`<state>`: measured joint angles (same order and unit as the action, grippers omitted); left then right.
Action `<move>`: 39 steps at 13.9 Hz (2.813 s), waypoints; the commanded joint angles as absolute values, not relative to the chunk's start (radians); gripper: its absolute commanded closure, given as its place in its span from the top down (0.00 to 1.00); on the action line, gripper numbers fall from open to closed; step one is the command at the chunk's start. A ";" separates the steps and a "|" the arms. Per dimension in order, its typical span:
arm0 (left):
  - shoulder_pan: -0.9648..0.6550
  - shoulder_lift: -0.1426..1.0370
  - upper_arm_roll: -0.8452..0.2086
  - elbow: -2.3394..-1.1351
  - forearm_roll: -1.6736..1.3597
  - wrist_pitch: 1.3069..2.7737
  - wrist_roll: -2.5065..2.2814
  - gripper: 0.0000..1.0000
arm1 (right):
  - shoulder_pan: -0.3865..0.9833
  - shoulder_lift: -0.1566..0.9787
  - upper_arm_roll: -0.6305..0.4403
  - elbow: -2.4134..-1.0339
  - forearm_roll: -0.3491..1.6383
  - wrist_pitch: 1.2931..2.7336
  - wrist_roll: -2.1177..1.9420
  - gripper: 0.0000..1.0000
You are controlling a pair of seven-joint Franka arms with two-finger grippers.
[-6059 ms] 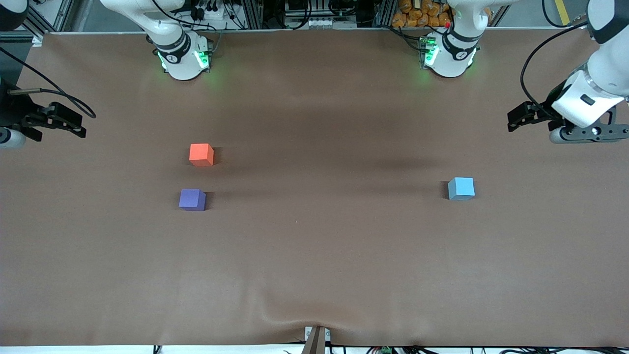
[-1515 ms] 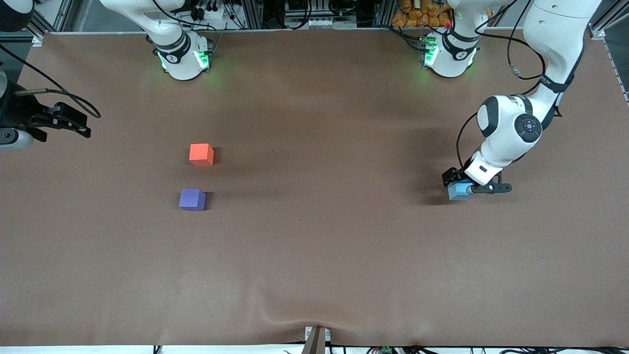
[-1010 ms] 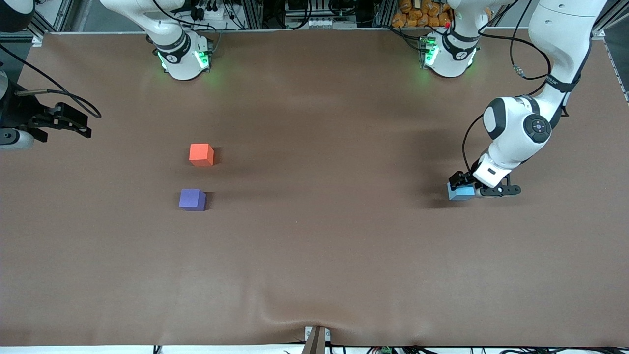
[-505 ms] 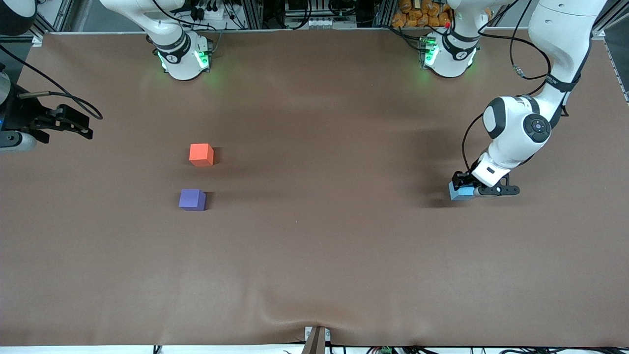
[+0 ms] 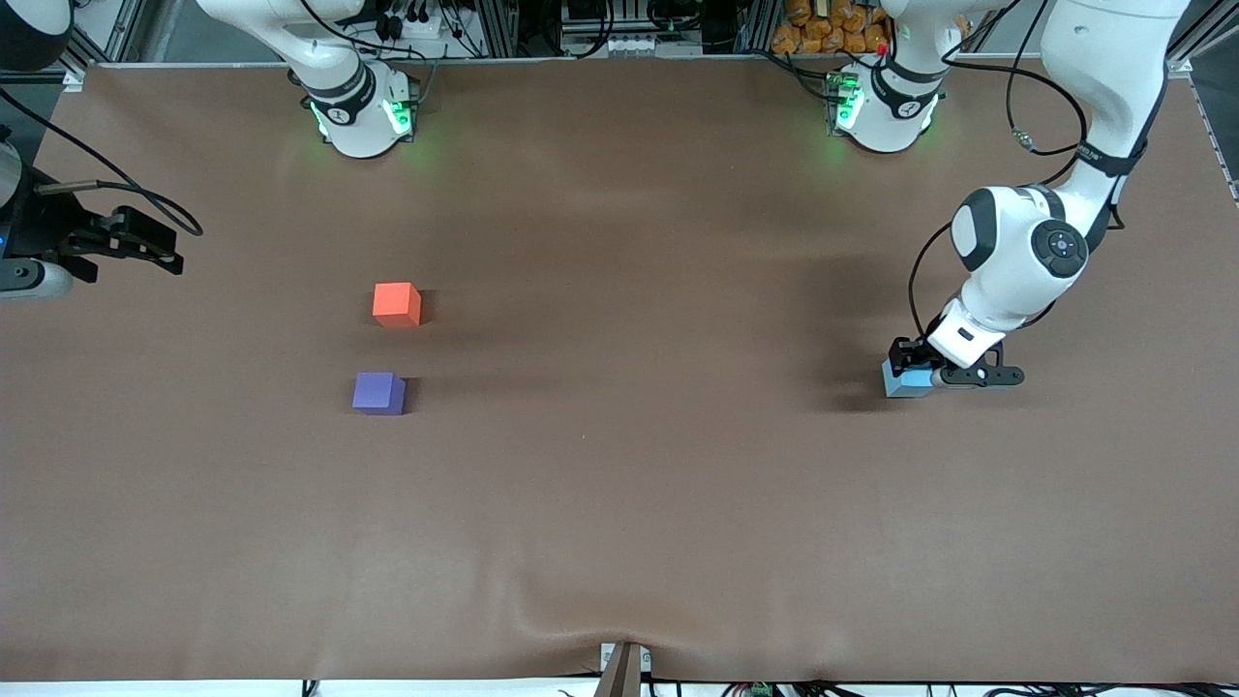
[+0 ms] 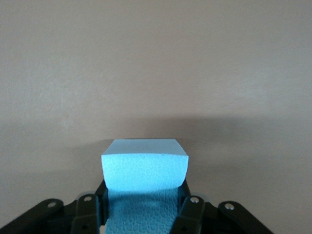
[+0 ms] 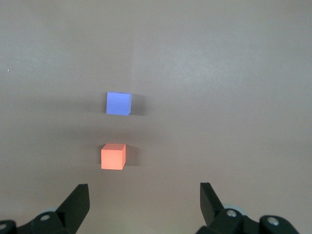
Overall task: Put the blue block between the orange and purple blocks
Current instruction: 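Lift and carry the blue block toward the table middle with the left gripper, then set the blue block down and open the left gripper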
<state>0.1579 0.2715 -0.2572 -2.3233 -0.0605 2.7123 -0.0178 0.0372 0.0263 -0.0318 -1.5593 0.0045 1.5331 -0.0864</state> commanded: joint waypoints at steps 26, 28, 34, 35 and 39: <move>-0.943 0.931 -0.063 -1.106 -0.064 2.237 -0.535 1.00 | 0.071 0.040 -0.035 -1.594 0.015 1.582 -0.071 1.00; -0.942 0.826 -0.022 -1.108 -0.057 2.111 -0.545 1.00 | 0.072 0.041 -0.037 -1.606 0.035 1.592 -0.071 1.00; -0.716 0.507 0.109 -1.124 -0.052 1.639 -0.520 1.00 | 0.130 0.043 -0.029 -1.660 0.058 1.643 0.121 1.00; -0.666 0.474 0.109 -1.124 -0.051 1.608 -0.505 1.00 | 0.139 0.044 -0.017 -1.666 0.063 1.643 0.156 1.00; -0.467 0.385 0.109 -1.127 -0.035 1.473 -0.448 1.00 | 0.212 0.051 0.027 -1.765 0.071 1.739 0.305 1.00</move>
